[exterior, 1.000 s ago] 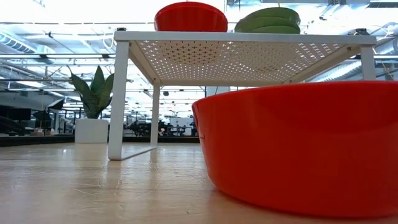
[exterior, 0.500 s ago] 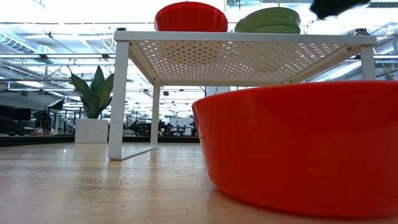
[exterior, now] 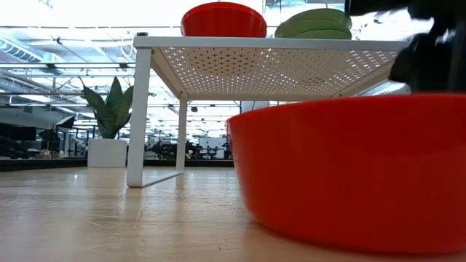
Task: Pick & Place Mini bowls
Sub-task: Stack the red bowl on top of the stacked red bowls on the shelf
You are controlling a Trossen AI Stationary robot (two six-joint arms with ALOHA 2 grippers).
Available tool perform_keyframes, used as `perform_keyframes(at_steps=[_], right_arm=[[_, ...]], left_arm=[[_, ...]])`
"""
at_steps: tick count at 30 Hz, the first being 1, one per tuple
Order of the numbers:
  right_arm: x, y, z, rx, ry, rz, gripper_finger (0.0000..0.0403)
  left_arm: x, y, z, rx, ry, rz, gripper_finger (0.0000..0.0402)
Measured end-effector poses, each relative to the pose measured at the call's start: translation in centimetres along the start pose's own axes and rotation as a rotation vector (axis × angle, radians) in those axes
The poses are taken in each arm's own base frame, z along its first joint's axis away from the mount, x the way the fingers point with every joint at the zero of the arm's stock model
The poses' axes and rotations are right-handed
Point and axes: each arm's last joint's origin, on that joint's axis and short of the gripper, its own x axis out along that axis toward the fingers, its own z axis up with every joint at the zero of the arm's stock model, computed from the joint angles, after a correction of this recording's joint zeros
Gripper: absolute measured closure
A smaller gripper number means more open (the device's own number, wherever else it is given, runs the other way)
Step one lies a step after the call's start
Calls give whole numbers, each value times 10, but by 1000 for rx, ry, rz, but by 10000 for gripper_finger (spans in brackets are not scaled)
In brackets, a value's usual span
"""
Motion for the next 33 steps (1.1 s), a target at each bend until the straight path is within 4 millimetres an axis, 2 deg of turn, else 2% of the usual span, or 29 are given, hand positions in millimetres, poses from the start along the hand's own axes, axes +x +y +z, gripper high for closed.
perform_keyframes(at_steps=[5, 9, 13, 19, 24, 26, 29, 33], right_arm=[[13, -5, 3, 61, 28, -21, 199], [15, -8, 9, 135, 60, -9, 209], [16, -9, 10, 134, 89, 5, 231], [15, -9, 9, 101, 92, 9, 298], [15, -8, 10, 20, 102, 33, 382], [15, -4, 11, -26, 99, 85, 396], [7, 6, 14, -109, 62, 195, 398], [-20, 19, 21, -229, -42, 348, 401]], left_arm=[[3, 3, 0, -4, 5, 9, 341], [6, 4, 0, -7, 17, -26, 339], [6, 3, 0, -8, 29, -69, 339], [6, 3, 0, -11, 35, -78, 339], [6, 3, 0, -14, 35, -78, 339], [6, 3, 0, -14, 35, -78, 339], [6, 3, 0, -14, 35, -78, 339], [6, 3, 0, -19, 35, -79, 339]])
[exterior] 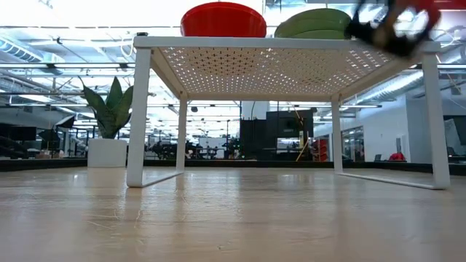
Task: Pick & Place Mini bowls
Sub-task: Stack the red bowl on top of the stacked red bowls on the shelf
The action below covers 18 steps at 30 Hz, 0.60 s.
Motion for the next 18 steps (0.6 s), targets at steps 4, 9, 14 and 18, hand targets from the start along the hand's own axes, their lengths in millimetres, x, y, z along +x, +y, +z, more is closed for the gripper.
perform_keyframes(at_steps=[4, 9, 14, 18], right_arm=[[-32, 22, 11, -191, -139, 129, 402], [-71, 48, 9, -648, -292, 218, 402], [-84, 50, -3, -949, -349, 179, 402], [-78, 29, 5, -983, -444, -150, 402]], left_arm=[[0, 0, 0, -18, 0, -2, 339], [0, -1, 0, -47, 13, -50, 339], [0, -4, -1, -54, 41, -150, 339], [-1, -8, 1, 34, 35, -270, 339]])
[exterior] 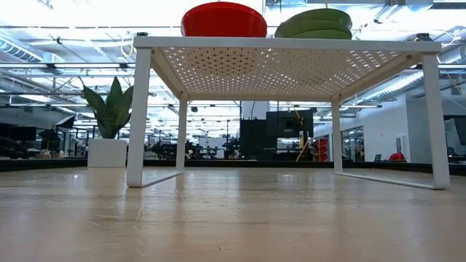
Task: Pick & Place Mini bowls
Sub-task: Stack the red bowl on top of the stacked red bowls on the shelf
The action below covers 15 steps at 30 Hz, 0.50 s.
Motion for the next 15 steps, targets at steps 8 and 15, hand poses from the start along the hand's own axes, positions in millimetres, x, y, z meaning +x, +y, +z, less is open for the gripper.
perform_keyframes(at_steps=[8, 15], right_arm=[[-12, -40, 24, -315, 127, -807, 403], [-33, -79, 42, -404, 75, -1080, 403]], left_arm=[[7, -17, 5, 420, -102, 212, 339], [20, -6, 14, 368, -136, 542, 339]])
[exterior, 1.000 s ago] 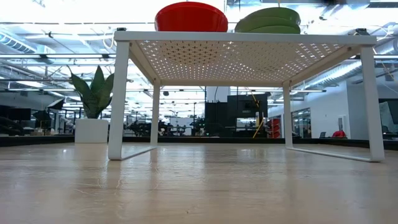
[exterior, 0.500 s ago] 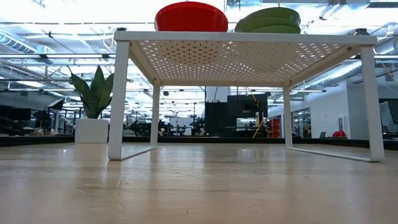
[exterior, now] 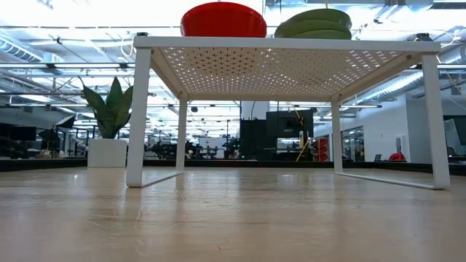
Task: Pick & Place Mini bowls
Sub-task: Stack the red bowl on top of the stacked red bowls on the shelf
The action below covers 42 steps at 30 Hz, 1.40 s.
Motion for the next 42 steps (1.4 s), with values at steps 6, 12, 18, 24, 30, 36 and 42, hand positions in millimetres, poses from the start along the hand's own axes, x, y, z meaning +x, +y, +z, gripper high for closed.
perform_keyframes(at_steps=[6, 12, 18, 24, 30, 36, 42], right_arm=[[27, -11, -26, -70, 7, -138, 403], [44, -15, -41, -112, 15, -189, 403], [48, -22, -45, -109, 32, -238, 403], [48, -22, -45, -32, -5, -235, 403], [48, -22, -45, 9, -1, -235, 403], [48, -21, -46, 19, 25, -233, 403], [48, -17, -48, 83, 107, -211, 395]], left_arm=[[20, 14, 0, -144, -8, 57, 339], [28, 20, 0, -80, -21, 59, 320], [31, 23, 1, -60, -30, 68, 233], [42, 38, 6, -164, -86, 128, 172], [50, 49, 7, -202, -106, 176, 163], [51, 51, 7, -162, -99, 199, 193], [47, 53, 8, -183, -52, 284, 360]])
